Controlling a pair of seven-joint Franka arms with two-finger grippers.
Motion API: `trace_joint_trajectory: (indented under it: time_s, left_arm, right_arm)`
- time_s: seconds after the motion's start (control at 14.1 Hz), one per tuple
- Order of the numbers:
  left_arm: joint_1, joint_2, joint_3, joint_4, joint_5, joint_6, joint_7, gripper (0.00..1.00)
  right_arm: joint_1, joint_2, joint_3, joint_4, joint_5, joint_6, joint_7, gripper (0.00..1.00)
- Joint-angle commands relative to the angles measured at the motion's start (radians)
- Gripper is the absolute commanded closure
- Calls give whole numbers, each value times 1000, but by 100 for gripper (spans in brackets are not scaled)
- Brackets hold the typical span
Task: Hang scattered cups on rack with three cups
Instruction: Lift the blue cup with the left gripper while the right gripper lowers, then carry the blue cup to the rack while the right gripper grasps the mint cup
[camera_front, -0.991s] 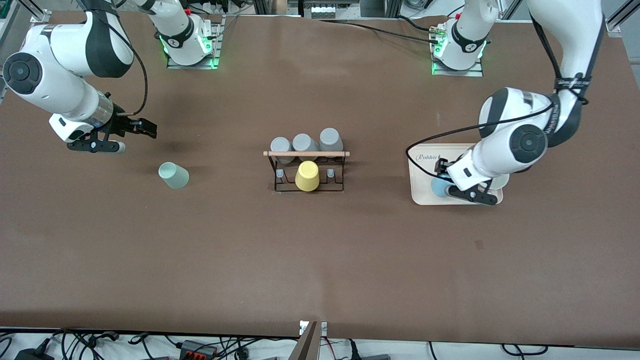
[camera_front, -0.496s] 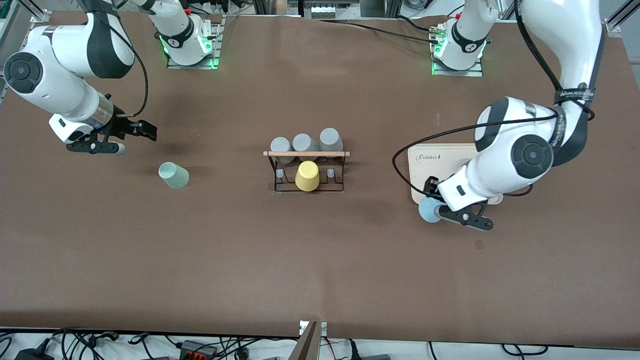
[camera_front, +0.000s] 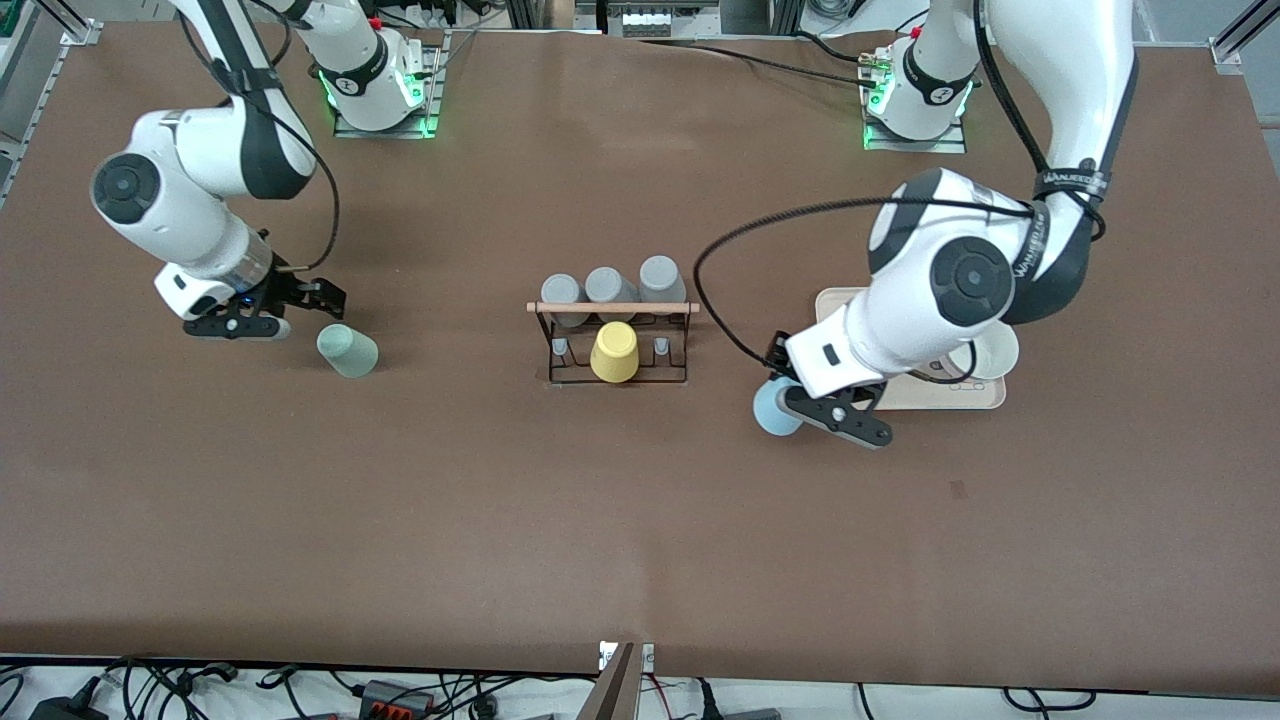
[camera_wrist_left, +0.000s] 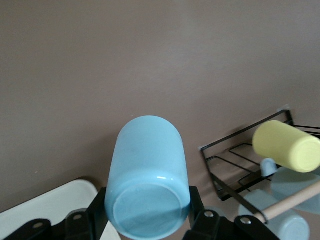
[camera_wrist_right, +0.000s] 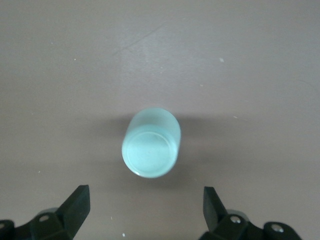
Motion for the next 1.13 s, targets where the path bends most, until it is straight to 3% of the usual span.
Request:
trace_joint_trajectory:
  time_s: [0.0, 0.21, 0.78, 1.06]
  left_arm:
    - [-67, 45, 8, 97, -6, -31, -30, 75]
    - [-155, 64, 20, 111, 3, -30, -82, 75]
    - [-228, 102, 19, 117, 33, -34, -87, 75]
    - [-255, 102, 19, 117, 78, -101, -85, 75]
  right_arm:
    - [12, 57, -2, 0, -8, 73, -65, 0]
    - [12, 100, -2, 3, -8, 119, -73, 0]
    - [1, 130, -5, 3, -9, 160, -72, 0]
    - [1, 158, -7, 3, -8, 191, -72, 0]
